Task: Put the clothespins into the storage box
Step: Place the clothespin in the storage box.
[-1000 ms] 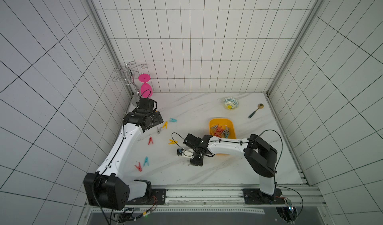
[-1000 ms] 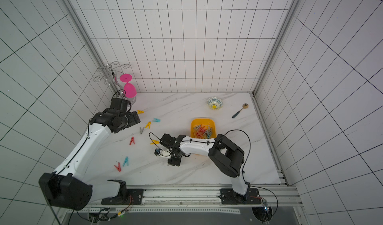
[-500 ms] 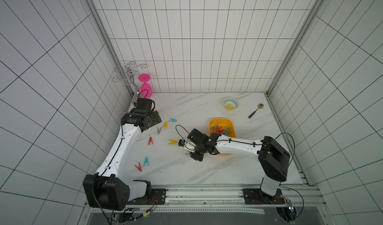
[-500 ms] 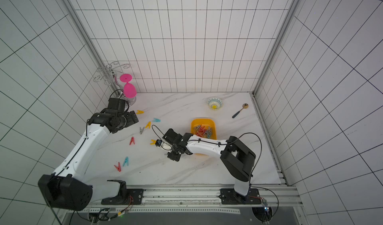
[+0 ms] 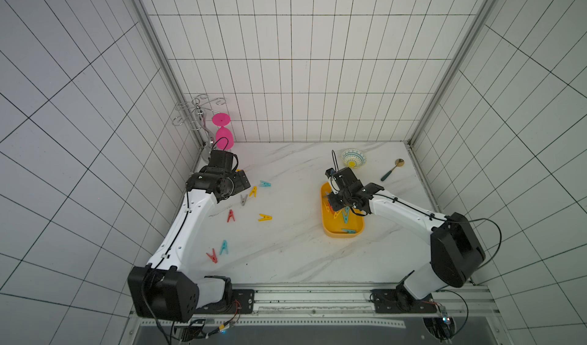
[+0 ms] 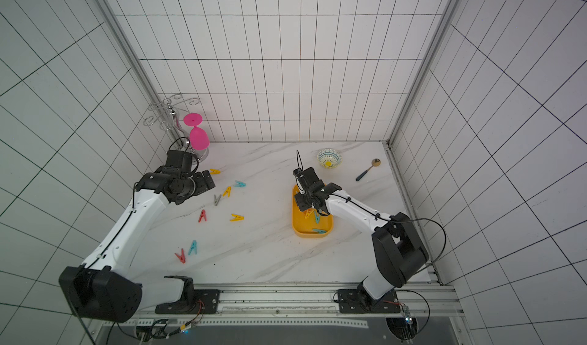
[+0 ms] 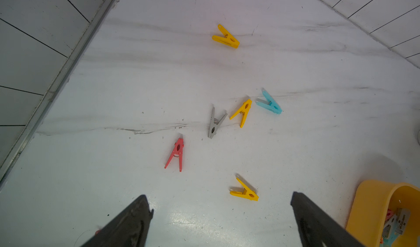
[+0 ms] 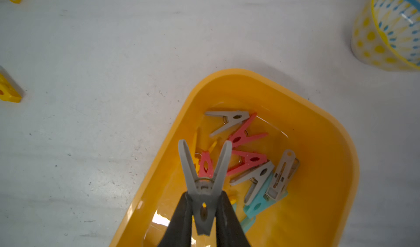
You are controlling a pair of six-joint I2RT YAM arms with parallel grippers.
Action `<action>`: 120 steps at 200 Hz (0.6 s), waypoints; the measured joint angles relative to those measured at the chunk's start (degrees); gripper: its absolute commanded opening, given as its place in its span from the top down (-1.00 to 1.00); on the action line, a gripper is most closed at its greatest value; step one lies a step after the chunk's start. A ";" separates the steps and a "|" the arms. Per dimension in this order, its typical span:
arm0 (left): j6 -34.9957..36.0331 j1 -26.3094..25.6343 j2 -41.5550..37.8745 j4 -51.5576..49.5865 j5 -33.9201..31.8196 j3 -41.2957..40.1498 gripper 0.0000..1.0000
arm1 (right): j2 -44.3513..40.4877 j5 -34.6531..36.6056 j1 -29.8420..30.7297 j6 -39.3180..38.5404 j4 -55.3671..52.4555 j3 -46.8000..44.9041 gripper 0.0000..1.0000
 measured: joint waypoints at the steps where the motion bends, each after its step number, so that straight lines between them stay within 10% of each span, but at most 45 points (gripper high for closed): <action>1: -0.02 0.00 0.02 0.00 0.02 0.00 -0.96 | 0.00 0.04 -0.11 0.11 -0.09 -0.04 0.60; 120: 0.00 -2.91 0.83 0.02 0.33 0.00 -0.96 | 10.51 1.33 -5.75 2.47 -3.78 3.72 0.17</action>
